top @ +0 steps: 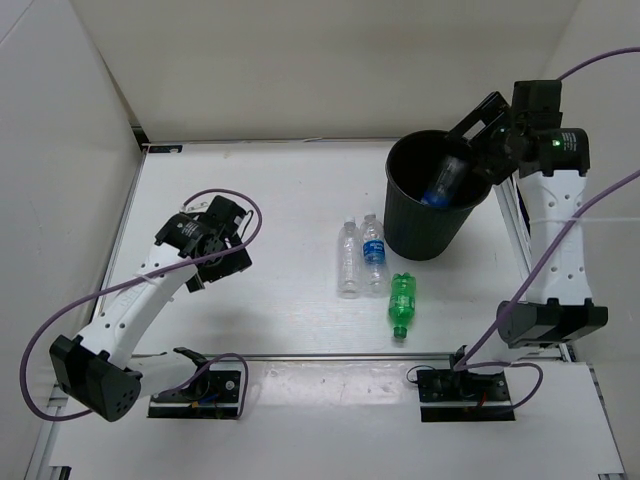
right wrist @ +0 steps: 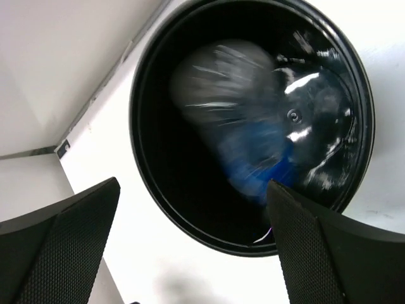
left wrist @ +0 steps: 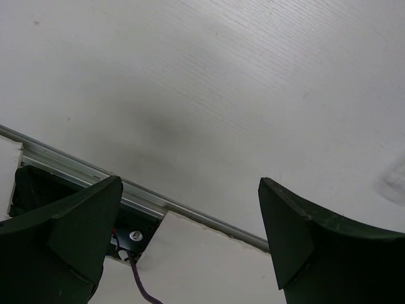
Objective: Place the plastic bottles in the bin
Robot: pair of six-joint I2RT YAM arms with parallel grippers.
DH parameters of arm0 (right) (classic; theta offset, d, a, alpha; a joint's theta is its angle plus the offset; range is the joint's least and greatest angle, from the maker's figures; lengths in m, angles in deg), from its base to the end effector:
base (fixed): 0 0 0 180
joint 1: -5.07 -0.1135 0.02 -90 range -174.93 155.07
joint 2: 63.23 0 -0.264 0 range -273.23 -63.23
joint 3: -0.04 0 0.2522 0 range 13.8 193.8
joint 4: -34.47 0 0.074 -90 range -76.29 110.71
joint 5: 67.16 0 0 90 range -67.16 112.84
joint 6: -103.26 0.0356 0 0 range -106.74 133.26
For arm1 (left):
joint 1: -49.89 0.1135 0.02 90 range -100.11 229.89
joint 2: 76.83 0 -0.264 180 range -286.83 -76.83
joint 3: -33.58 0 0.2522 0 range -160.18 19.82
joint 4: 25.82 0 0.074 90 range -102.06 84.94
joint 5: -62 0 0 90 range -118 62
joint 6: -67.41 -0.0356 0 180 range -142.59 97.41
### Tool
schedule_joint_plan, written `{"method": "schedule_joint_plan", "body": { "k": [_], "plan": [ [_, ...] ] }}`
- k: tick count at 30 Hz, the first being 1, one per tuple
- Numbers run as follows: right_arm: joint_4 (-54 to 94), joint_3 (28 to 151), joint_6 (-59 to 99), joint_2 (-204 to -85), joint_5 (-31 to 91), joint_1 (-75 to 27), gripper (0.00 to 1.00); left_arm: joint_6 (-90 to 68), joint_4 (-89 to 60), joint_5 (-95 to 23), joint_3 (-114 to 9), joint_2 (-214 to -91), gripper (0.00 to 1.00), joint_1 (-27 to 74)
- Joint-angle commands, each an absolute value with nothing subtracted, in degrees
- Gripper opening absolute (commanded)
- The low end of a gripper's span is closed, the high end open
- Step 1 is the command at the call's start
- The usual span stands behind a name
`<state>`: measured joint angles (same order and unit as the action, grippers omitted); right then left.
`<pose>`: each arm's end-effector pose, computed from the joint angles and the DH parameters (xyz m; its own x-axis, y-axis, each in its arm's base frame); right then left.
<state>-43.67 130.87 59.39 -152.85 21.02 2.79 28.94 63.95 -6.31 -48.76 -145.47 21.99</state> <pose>0.2954 0.0106 0.4778 -0.4264 0.7041 -0.5677 0.4228 0.7101 0.5631 0.1782 -0.0795 0.3152 -0.8125 -0.3930 -0.4306 -0.4500 0.8924 0.0347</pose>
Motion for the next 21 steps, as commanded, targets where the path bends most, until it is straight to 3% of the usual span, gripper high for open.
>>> {"method": "schedule_joint_plan", "body": {
  "k": [1, 5, 7, 10, 13, 18, 21],
  "plan": [
    [-39.4, 131.7, 55.8, -146.8, 20.2, 3.0, 1.00, 29.3, 64.1, -5.1, -47.5, -142.9, 1.00, 21.8],
    [-39.4, 124.0, 55.2, -136.7, 21.5, -0.7, 1.00, 29.3, 64.1, -4.5, -47.0, -142.9, 1.00, 21.8],
    [-37.6, 110.4, 55.2, -131.9, 22.6, -4.9, 1.00, 29.3, 63.5, -4.4, -47.0, -142.9, 1.00, 21.8],
    [-35.7, 91.1, 55.7, -120.9, 23.1, -10.7, 0.89, 29.3, 62.5, -4.4, -47.0, -142.9, 1.00, 21.8],
    [-34.8, 76.5, 58.3, -113.8, 20.5, -16.3, 0.89, 28.6, 61.9, -4.4, -47.0, -142.4, 1.00, 21.8],
    [-25.3, 61.6, 56.9, -109.2, 22.3, -20.8, 0.92, 27.2, 60.8, -3.9, -47.0, -142.9, 1.00, 21.8],
    [-23.9, 59.2, 55.5, -113.8, 21.0, -22.8, 0.92, 27.2, 60.8, -3.9, -46.5, -144.1, 1.00, 21.8]
  ]
}}
